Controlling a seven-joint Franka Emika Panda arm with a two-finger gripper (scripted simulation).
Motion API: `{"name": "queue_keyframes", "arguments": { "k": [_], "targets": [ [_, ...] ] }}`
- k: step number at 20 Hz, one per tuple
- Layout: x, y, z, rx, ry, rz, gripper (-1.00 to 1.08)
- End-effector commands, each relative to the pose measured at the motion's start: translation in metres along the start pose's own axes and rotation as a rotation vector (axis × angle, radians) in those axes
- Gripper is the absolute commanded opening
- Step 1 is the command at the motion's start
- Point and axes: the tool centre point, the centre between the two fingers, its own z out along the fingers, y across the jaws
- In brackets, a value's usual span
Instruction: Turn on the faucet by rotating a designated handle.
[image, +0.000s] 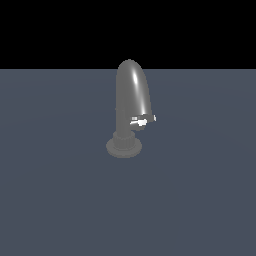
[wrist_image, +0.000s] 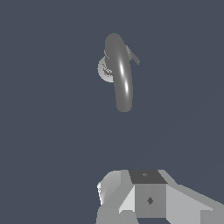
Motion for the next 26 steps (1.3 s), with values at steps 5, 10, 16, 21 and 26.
{"name": "queue_keyframes", "arguments": {
  "k": [5, 10, 16, 21, 26],
  "targets": [
    [0.002, -0.001, 0.000, 0.002, -0.006, 0.005, -1.00],
    [0.009, -0.002, 0.000, 0.009, -0.032, 0.024, -1.00],
    [0.026, -0.006, 0.001, 0.026, -0.088, 0.068, -1.00],
    [0.047, -0.010, 0.003, 0.046, -0.159, 0.123, -1.00],
    [0.072, -0.013, 0.008, 0.070, -0.242, 0.186, -1.00]
  ]
}}
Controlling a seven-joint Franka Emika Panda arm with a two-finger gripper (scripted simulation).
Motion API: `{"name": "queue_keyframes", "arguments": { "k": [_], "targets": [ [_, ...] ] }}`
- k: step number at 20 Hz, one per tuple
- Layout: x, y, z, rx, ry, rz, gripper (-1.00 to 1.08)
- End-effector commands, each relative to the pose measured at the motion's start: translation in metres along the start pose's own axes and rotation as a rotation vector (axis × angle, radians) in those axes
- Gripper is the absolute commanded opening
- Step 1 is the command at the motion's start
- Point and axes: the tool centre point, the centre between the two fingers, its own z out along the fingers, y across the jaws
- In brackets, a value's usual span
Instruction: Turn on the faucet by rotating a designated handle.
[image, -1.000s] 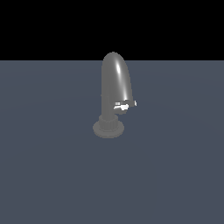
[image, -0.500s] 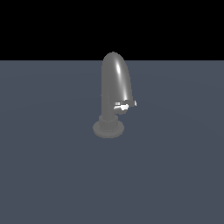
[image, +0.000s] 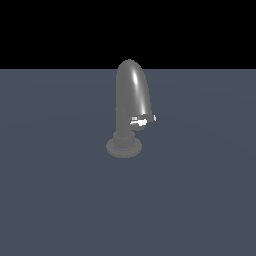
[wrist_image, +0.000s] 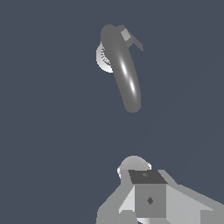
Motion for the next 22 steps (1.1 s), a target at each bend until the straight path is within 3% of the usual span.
{"name": "queue_keyframes", "arguments": {
  "k": [1, 22],
  "targets": [
    [0.012, -0.003, 0.000, 0.012, -0.042, 0.033, -1.00],
    [0.120, -0.013, 0.022, 0.118, -0.412, 0.318, -1.00]
  ]
}}
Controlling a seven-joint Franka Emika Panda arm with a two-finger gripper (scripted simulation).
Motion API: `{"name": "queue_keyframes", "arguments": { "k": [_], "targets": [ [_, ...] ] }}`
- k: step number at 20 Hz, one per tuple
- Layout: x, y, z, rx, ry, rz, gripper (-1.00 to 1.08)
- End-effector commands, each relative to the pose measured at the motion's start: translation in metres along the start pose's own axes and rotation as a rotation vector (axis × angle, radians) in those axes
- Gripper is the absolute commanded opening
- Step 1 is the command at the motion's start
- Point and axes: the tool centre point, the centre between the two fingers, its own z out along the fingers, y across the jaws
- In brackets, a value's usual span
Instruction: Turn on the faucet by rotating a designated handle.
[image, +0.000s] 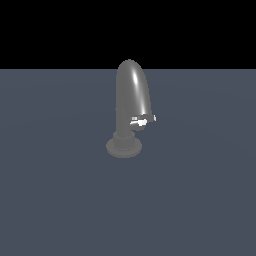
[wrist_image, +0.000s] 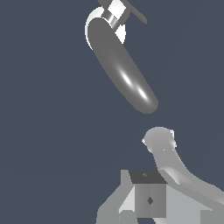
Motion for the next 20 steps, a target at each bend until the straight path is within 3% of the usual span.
{"name": "queue_keyframes", "arguments": {
  "k": [1, 20],
  "targets": [
    [0.014, -0.003, 0.000, 0.013, -0.046, 0.036, -1.00],
    [0.120, -0.012, 0.021, 0.120, -0.416, 0.317, -1.00]
  ]
}}
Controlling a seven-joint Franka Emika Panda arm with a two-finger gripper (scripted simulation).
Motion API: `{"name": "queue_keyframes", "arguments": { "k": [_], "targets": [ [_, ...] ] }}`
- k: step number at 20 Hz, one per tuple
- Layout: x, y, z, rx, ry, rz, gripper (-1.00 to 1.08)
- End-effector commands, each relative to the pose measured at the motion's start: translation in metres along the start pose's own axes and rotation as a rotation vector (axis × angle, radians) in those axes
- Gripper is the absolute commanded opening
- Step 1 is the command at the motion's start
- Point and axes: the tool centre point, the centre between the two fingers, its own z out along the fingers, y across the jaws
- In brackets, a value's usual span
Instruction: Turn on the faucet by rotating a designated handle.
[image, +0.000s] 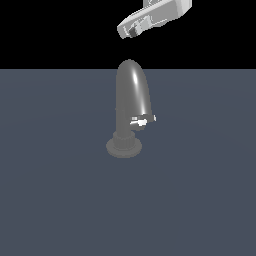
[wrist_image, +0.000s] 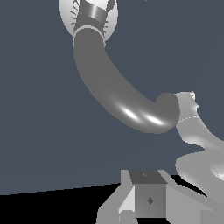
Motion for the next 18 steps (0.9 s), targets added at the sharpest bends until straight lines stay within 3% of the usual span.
{"name": "queue_keyframes", "arguments": {
  "k": [1, 18],
  "targets": [
    [0.015, -0.003, 0.000, 0.015, -0.053, 0.040, -1.00],
    [0.112, -0.013, 0.016, 0.118, -0.392, 0.298, -1.00]
  ]
}}
